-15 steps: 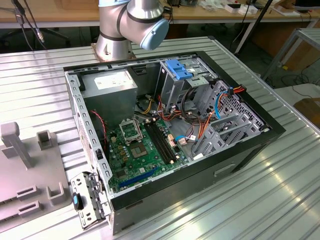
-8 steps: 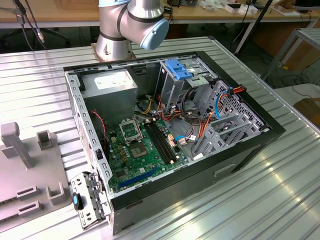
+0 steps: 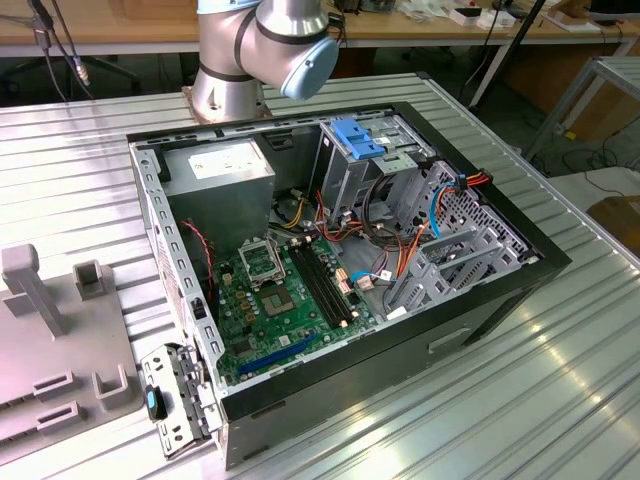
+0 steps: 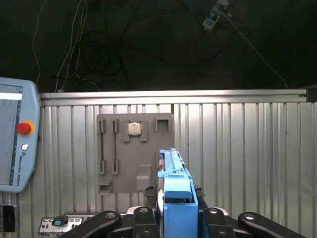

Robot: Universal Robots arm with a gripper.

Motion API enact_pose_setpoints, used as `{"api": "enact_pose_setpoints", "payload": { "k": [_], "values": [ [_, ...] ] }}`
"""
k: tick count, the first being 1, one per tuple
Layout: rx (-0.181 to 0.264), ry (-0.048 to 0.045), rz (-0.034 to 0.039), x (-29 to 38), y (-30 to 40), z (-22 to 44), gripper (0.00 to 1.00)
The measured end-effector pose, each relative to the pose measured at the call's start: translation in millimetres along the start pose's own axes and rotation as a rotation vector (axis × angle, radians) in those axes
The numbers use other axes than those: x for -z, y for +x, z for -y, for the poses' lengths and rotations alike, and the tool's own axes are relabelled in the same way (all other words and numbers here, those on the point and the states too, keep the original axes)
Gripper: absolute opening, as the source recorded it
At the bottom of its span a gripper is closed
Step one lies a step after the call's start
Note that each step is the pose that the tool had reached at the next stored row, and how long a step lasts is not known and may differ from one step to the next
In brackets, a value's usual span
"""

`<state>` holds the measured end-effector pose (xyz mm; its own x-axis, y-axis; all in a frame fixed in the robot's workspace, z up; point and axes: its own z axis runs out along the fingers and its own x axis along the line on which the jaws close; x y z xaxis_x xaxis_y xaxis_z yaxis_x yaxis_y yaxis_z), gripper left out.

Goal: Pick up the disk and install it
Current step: 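Pick up the disk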

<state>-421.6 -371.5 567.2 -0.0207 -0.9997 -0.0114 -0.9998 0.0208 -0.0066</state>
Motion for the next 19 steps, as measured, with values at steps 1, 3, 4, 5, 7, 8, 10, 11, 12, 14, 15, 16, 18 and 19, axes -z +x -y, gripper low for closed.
{"api": "enact_pose_setpoints", "payload": {
  "k": [1, 3, 4, 5, 7, 8, 10, 11, 12, 14, 15, 16, 18, 19],
  "values": [
    [0.0, 0.0, 0.0, 0.0, 0.0, 0.6, 0.37],
    [0.0, 0.0, 0.0, 0.0, 0.0, 2.1, 0.37],
    [0.0, 0.0, 0.0, 0.0, 0.0, 2.7, 0.37],
    [0.0, 0.0, 0.0, 0.0, -0.1, 4.2, 0.37],
    [0.0, 0.0, 0.0, 0.0, -0.2, 6.4, 0.37],
    [0.0, 0.0, 0.0001, -0.1, -0.1, 7.8, 0.37],
    [0.0, 0.0, 0.0001, -0.1, -0.2, 10.5, 0.37],
    [0.0, 0.0, 0.0001, -0.1, -0.2, 11.3, 0.37],
    [0.0, 0.0, 0.0, -0.1, -0.2, 12.2, 0.37],
    [0.0, 0.0, 0.0, -0.1, -0.3, 14.0, 0.37],
    [0.0, 0.0, 0.0, -0.1, -0.3, 14.9, 0.37],
    [0.0, 0.0, 0.0, -0.1, -0.3, 15.7, 0.37],
    [0.0, 0.0, 0.0, -0.1, -0.3, 17.9, 0.37],
    [0.0, 0.0, 0.0, -0.1, -0.4, 18.7, 0.37]
  ]
}}
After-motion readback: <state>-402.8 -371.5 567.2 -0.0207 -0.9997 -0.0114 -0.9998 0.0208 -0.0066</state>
